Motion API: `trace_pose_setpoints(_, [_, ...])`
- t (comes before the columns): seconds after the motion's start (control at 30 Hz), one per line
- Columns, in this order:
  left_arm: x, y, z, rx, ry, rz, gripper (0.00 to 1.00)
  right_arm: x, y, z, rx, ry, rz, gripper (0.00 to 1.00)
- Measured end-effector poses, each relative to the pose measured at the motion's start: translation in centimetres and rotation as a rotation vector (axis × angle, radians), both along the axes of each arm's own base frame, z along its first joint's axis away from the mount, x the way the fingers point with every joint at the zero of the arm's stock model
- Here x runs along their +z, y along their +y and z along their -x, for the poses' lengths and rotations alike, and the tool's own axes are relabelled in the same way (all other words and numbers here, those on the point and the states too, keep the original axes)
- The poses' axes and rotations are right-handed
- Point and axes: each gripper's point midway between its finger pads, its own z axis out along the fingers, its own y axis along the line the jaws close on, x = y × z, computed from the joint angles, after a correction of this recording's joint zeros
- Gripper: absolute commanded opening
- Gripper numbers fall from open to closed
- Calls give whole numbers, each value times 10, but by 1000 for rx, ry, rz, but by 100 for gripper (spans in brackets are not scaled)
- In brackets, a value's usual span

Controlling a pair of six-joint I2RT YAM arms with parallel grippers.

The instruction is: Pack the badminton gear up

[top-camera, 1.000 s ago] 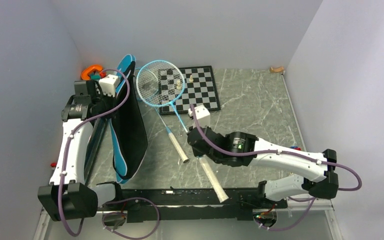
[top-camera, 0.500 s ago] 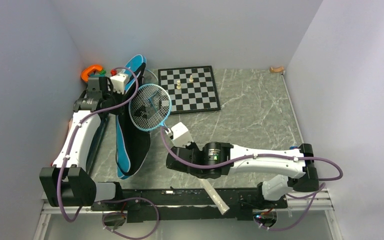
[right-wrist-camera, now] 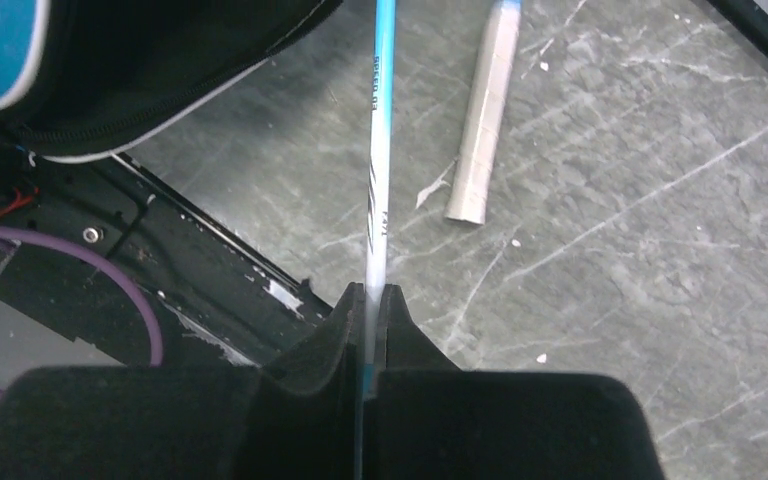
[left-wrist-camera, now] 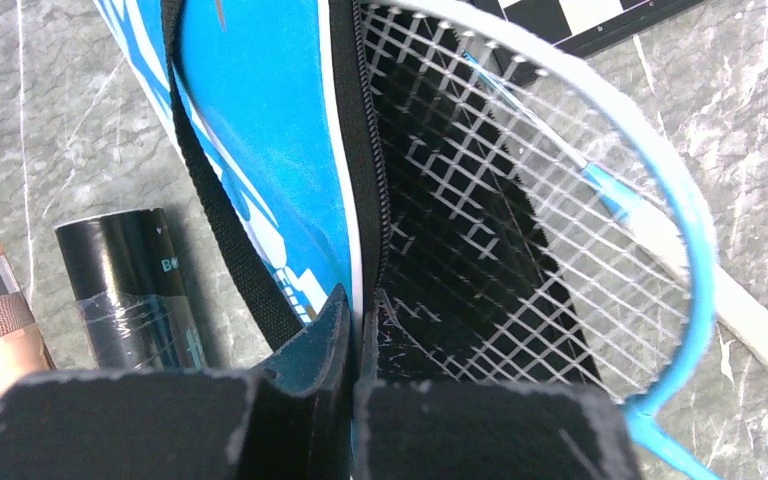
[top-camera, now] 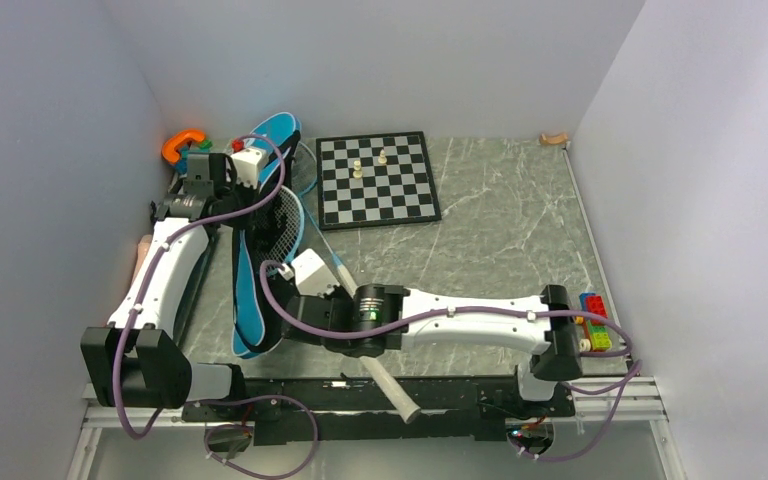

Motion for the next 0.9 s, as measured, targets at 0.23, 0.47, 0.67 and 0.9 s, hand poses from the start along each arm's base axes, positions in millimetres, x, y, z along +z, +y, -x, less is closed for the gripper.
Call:
trace_pose_setpoints(0.23, [1, -6, 1, -24, 0, 24, 0, -5, 20, -25, -22, -5, -33, 0])
trace_pose_setpoints(0.47, [8, -23, 13, -93, 8, 96, 0, 8, 43, -63, -48, -45, -154, 0])
trace_pose_setpoints(0.67, [16, -30, 23, -135, -1, 122, 0, 11, 55, -90, -65, -43, -237, 0])
trace_pose_setpoints(0.9, [25, -38, 34, -183, -13, 153, 0, 5, 71, -114, -97, -50, -311, 0])
